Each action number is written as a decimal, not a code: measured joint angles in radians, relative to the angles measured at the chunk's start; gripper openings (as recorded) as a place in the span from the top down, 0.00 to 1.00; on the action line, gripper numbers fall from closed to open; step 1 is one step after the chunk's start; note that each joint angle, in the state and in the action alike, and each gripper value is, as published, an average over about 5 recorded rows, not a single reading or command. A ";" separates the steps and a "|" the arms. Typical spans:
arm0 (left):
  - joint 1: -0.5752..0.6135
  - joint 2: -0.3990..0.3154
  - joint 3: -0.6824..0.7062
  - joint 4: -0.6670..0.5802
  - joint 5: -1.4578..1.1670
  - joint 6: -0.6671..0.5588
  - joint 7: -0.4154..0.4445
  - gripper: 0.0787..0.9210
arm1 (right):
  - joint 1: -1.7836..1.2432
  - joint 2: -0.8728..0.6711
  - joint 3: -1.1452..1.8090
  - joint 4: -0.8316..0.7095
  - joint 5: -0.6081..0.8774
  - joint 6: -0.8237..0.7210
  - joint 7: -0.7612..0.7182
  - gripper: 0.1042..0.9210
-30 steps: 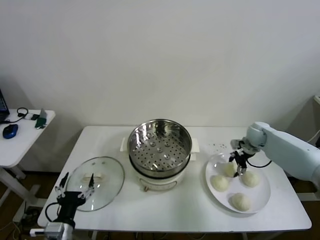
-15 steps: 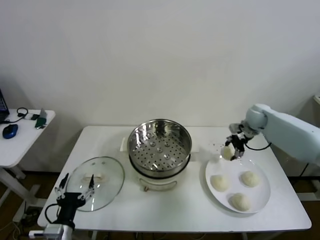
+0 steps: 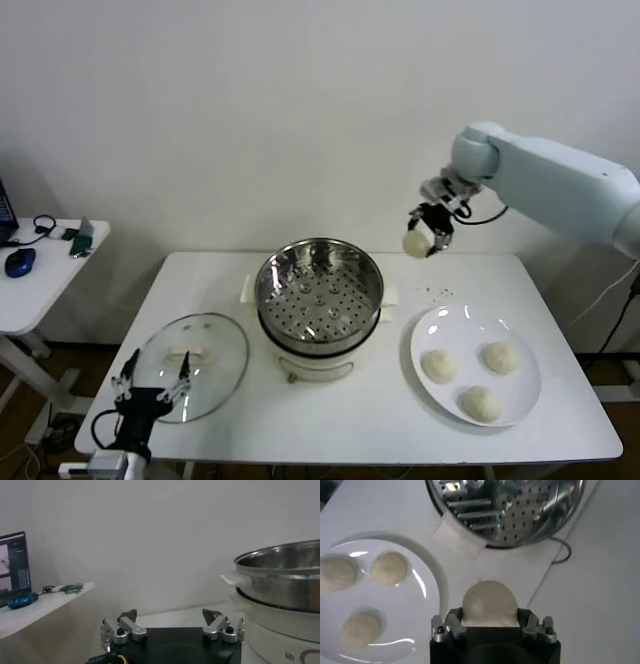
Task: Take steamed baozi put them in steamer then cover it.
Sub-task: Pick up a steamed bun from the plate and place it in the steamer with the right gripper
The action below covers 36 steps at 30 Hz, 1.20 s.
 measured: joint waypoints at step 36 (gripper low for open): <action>-0.021 0.006 0.025 -0.031 0.023 0.021 -0.009 0.12 | -0.267 0.408 0.131 -0.176 -0.569 0.367 0.062 0.26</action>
